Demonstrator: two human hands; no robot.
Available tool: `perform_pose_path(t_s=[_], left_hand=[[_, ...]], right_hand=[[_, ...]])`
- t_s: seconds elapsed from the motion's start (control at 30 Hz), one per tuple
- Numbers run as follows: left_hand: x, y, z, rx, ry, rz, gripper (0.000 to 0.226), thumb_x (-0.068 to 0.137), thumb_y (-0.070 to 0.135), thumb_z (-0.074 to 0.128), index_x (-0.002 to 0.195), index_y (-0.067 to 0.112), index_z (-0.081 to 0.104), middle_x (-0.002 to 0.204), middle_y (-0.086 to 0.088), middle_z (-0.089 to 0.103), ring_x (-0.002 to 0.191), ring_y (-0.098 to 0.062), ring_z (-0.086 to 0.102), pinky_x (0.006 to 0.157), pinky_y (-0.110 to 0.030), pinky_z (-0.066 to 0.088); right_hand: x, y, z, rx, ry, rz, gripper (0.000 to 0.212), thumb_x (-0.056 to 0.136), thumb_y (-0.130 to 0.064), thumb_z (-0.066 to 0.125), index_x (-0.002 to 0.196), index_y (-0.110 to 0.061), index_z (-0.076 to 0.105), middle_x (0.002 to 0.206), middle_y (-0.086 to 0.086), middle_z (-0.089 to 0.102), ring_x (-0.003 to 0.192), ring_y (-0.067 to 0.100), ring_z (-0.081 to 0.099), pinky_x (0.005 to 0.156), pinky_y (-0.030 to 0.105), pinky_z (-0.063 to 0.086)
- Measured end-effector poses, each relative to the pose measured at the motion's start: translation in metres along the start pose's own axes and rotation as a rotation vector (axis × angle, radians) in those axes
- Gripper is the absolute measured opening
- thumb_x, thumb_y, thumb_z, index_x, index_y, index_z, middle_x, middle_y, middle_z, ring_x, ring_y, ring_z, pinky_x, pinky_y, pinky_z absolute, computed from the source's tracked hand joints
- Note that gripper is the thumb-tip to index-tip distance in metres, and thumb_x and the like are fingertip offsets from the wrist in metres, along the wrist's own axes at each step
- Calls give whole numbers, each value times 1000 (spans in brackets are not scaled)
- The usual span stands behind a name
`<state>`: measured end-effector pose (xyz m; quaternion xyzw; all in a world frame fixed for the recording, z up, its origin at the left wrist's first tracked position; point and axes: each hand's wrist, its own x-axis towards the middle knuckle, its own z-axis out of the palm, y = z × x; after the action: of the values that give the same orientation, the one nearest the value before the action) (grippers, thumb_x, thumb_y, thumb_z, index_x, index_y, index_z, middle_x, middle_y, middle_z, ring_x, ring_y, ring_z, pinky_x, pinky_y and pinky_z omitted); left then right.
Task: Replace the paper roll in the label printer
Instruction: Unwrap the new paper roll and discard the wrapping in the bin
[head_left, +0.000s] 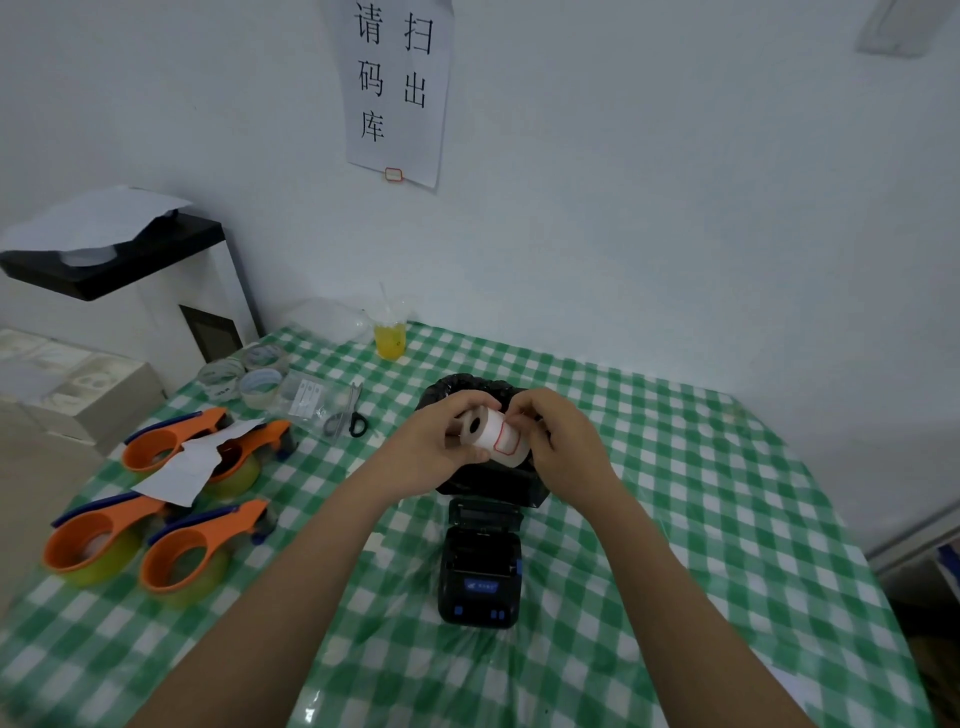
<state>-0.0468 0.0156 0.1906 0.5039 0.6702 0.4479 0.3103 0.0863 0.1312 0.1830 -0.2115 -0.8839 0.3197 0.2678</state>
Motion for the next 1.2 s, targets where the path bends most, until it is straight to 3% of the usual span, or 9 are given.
perform_pose_path(t_s=[0.23,0.3,0.4,0.47,0.67,0.8,0.9,0.97,1.2], left_hand=[[2,1,-4,-68,0,-7,43,81,1,65,113,26,53,122,0,59,106,-16,62,92,-31,54],[2,1,-4,-71,8,-9,44,80,1,66,113,27,54,122,0,60,106,-18,63,93,-34,54],[2,0,-6,-62,5,-15,44,81,2,66,114,27,54,121,1,60,106,-16,63,92,-34,54],[1,0,-7,-61,-8,-16,43,81,2,66,112,29,53,122,1,59,106,-17,63,92,-33,54],[-1,1,-8,-116,14,-13,43,81,0,65,113,26,54,124,1,58,103,-19,63,88,-30,54],[-1,0,-8,-143,32,-15,44,80,0,66,106,33,54,124,1,59,101,-18,63,82,-25,54],[-2,-1,-9,-128,30,-19,42,80,1,66,108,31,54,123,1,59,100,-18,63,78,-21,54],[-2,-1,-9,-115,30,-27,41,81,2,66,111,27,54,123,1,59,99,-18,64,77,-19,55],[-1,-3,-5,-128,41,-67,40,82,7,66,110,34,54,119,4,62,104,-24,63,90,-31,53]], right_hand=[[-3,-4,1,185,70,79,18,91,-6,52,96,-22,59,93,-3,65,89,10,59,77,23,49],[-2,-5,-1,224,39,129,20,91,-8,53,102,-23,59,95,-5,64,92,10,60,80,25,49],[0,-5,-3,149,5,135,14,90,-11,55,92,-22,63,86,-12,61,89,17,58,79,30,49],[1,-6,-3,158,-6,142,12,90,-12,55,85,-21,62,84,-7,61,84,19,58,75,31,50],[5,-4,1,44,46,49,11,92,-13,51,85,-15,60,77,-13,54,75,11,50,66,20,38],[2,-6,6,135,108,97,9,91,-15,54,89,-21,60,82,-12,59,81,6,55,69,17,42],[2,-8,4,197,72,139,12,91,-16,55,99,-25,58,92,-5,63,89,12,58,75,24,49],[3,-10,1,180,32,152,8,91,-16,54,91,-23,58,87,-5,62,85,13,58,73,25,48],[3,-8,7,36,60,154,15,94,-19,47,83,-25,54,75,-16,54,75,11,51,64,22,35]])
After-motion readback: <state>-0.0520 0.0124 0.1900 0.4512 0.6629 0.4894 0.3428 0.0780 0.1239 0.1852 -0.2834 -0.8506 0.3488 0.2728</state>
